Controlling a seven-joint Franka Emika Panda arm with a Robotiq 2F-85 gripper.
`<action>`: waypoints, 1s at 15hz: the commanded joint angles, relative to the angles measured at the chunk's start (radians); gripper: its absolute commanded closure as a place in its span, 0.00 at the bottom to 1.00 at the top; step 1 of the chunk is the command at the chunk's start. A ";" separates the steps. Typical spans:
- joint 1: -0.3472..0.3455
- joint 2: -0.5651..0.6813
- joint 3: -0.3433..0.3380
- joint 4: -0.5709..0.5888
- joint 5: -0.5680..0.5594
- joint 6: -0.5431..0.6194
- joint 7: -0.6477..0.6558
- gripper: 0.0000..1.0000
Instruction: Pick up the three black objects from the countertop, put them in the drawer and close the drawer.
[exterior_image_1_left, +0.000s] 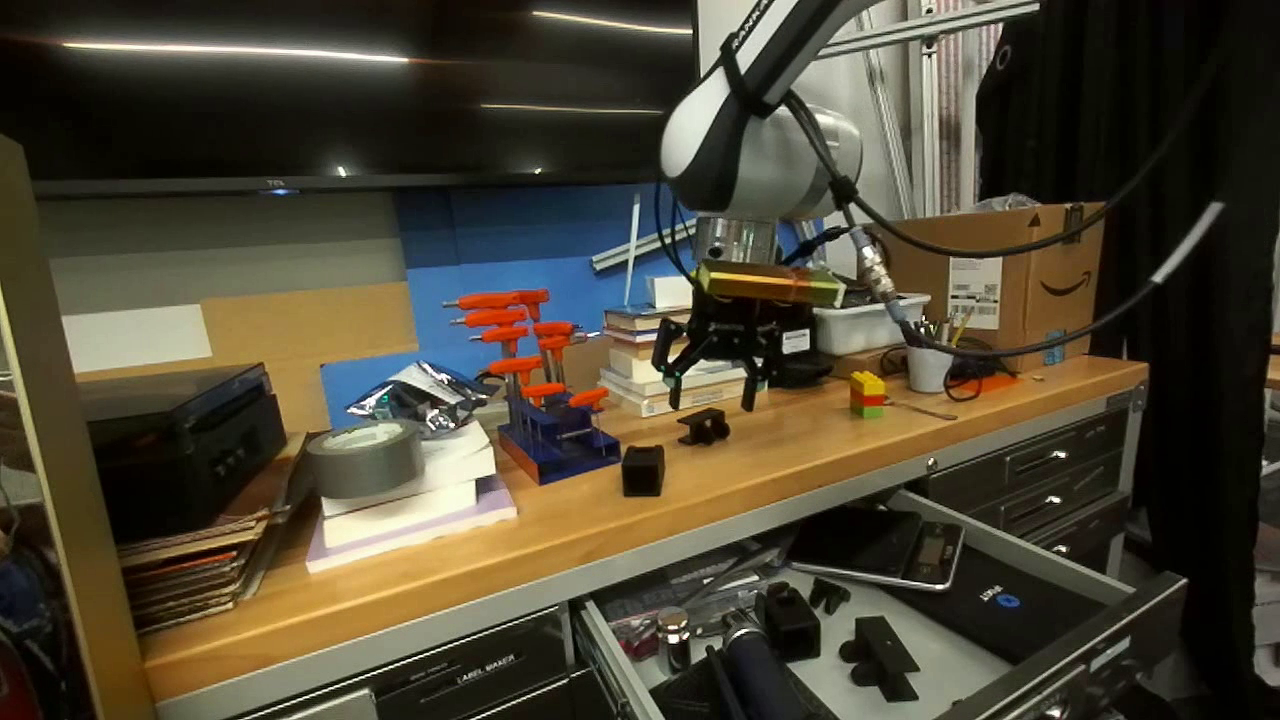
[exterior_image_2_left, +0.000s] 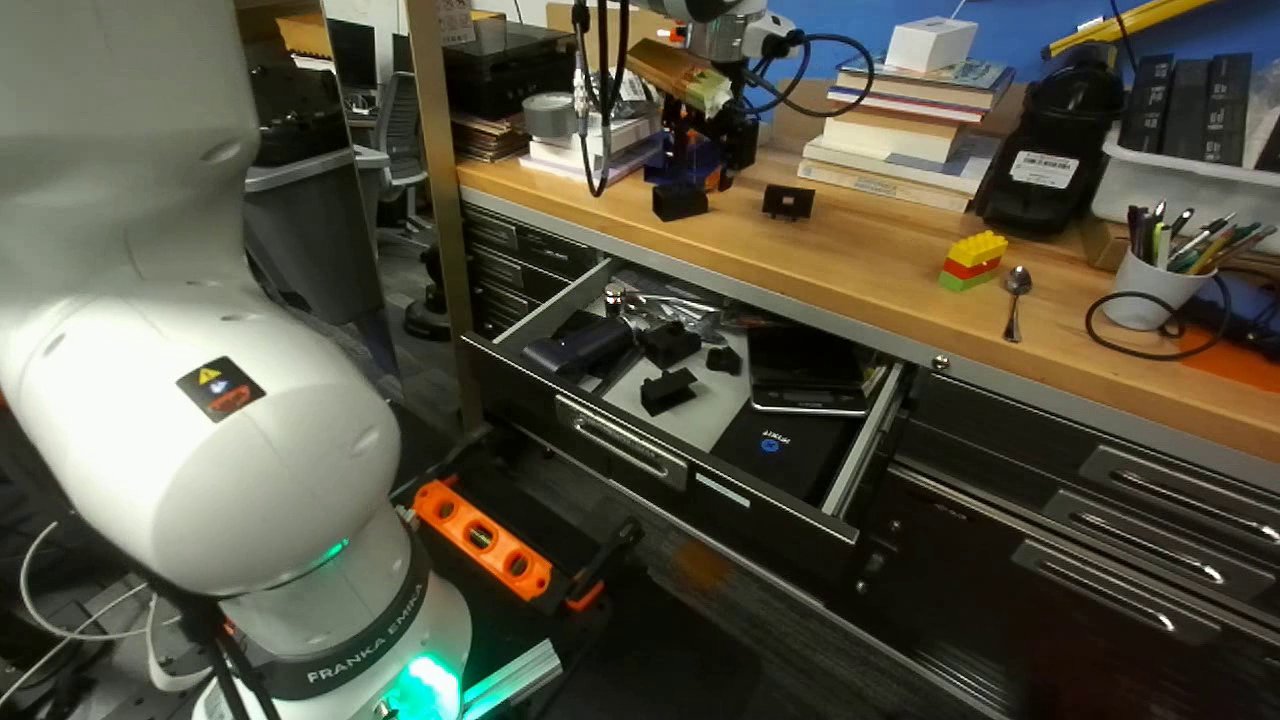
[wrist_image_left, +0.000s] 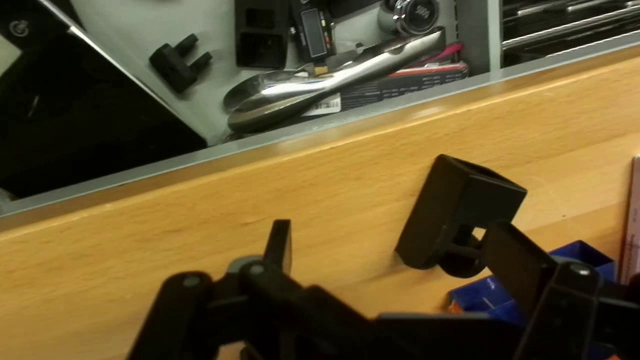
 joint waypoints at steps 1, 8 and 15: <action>0.034 0.127 0.014 0.167 0.017 -0.109 0.050 0.00; 0.057 0.294 0.019 0.364 0.024 -0.210 0.058 0.00; 0.067 0.395 0.016 0.495 0.017 -0.259 0.064 0.00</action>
